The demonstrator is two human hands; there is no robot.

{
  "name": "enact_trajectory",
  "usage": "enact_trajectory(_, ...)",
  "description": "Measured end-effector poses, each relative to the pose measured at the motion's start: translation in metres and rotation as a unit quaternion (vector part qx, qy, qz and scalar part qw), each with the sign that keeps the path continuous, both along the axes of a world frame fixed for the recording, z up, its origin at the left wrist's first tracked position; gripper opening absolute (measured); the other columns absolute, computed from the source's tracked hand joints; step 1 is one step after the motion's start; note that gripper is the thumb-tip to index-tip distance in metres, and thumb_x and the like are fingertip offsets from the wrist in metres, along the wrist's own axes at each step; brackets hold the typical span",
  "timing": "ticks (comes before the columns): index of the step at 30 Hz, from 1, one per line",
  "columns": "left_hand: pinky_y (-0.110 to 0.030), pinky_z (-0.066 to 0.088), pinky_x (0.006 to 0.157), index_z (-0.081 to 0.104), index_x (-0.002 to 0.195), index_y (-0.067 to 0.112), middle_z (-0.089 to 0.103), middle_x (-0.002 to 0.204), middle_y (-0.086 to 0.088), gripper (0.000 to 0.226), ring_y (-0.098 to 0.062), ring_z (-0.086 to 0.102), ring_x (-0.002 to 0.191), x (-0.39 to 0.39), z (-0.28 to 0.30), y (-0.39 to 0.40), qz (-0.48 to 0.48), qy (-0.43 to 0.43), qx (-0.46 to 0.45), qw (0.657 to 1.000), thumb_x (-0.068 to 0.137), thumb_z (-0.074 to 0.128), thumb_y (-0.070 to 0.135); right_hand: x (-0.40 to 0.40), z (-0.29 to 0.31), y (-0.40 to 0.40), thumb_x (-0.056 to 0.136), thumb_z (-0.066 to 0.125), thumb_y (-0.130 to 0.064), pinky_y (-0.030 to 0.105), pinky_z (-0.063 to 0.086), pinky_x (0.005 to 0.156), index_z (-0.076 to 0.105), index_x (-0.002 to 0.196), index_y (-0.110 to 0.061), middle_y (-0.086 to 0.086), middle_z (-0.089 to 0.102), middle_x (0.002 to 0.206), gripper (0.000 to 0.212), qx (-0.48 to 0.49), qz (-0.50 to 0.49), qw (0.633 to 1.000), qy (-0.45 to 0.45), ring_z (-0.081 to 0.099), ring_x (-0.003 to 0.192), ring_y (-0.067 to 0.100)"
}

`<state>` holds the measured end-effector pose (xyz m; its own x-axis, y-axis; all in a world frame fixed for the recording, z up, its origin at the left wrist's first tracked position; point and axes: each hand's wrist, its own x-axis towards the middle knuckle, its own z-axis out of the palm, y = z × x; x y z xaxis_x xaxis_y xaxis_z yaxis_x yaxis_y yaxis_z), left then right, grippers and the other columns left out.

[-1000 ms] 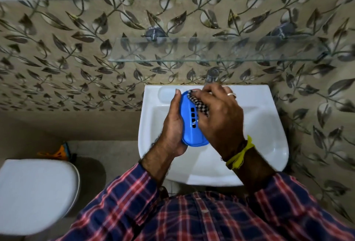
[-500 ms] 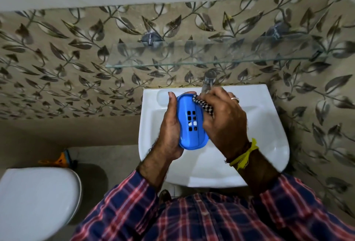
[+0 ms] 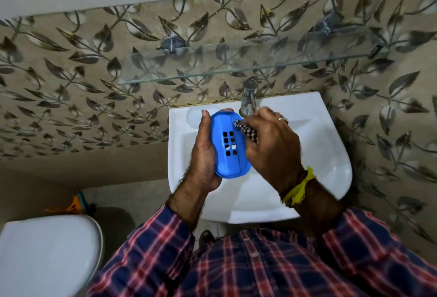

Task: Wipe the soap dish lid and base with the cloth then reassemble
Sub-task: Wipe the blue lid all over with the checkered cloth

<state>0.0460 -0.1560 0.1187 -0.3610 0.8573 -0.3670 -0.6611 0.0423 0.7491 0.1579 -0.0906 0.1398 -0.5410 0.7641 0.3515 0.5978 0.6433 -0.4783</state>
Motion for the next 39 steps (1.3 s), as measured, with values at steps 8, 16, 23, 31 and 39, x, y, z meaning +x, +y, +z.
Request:
enact_trajectory(8, -0.035, 0.055, 0.070, 0.061, 0.120, 0.019, 0.067, 0.090, -0.010, 0.060, -0.023, 0.065, 0.076, -0.004, 0.003, 0.004, 0.006, 0.005, 0.007, 1.000, 0.098, 0.030, 0.065, 0.007, -0.006, -0.009, 0.076, 0.065, -0.008, 0.033, 0.052, 0.062, 0.072, 0.095, -0.015, 0.002, 0.062, 0.093, 0.021, 0.005, 0.007, 1.000, 0.013, 0.060, 0.087, 0.028)
enact_trajectory(16, -0.038, 0.050, 0.077, 0.080, 0.090, 0.023, 0.067, 0.093, -0.015, 0.066, -0.027, 0.064, 0.079, -0.016, 0.008, 0.007, 0.031, 0.047, 0.006, 0.998, 0.092, 0.033, 0.070, 0.012, -0.007, -0.025, 0.077, 0.066, -0.011, 0.031, 0.050, 0.061, 0.072, 0.095, -0.024, -0.005, 0.061, 0.097, 0.023, -0.016, 0.027, 0.998, -0.061, 0.059, 0.094, 0.024)
enact_trajectory(23, -0.040, 0.052, 0.077, 0.065, 0.119, 0.019, 0.061, 0.101, -0.020, 0.067, -0.031, 0.060, 0.083, -0.020, 0.006, 0.012, 0.027, 0.061, 0.024, 0.997, 0.094, 0.033, 0.071, 0.008, -0.003, -0.016, 0.076, 0.065, -0.011, 0.030, 0.050, 0.060, 0.070, 0.091, -0.019, -0.003, 0.061, 0.095, 0.017, -0.002, 0.031, 0.998, -0.063, 0.058, 0.089, 0.025)
enact_trajectory(31, -0.039, 0.053, 0.070, 0.064, 0.123, 0.020, 0.066, 0.092, -0.015, 0.058, -0.029, 0.064, 0.078, -0.020, 0.002, 0.014, 0.046, 0.071, 0.022, 0.996, 0.094, 0.039, 0.063, 0.009, -0.004, -0.013, 0.086, 0.060, -0.009, 0.036, 0.051, 0.071, 0.071, 0.101, -0.024, -0.003, 0.060, 0.100, 0.024, -0.038, 0.090, 0.985, -0.143, 0.056, 0.102, 0.029)
enact_trajectory(39, -0.037, 0.055, 0.069, 0.069, 0.114, 0.024, 0.070, 0.089, -0.010, 0.057, -0.024, 0.066, 0.078, -0.013, -0.003, 0.014, 0.053, 0.097, 0.008, 0.994, 0.083, 0.045, 0.065, 0.008, -0.009, -0.012, 0.090, 0.066, -0.021, 0.037, 0.051, 0.083, 0.072, 0.106, -0.031, -0.006, 0.059, 0.103, 0.019, -0.173, 0.158, 0.965, -0.117, 0.055, 0.103, 0.022)
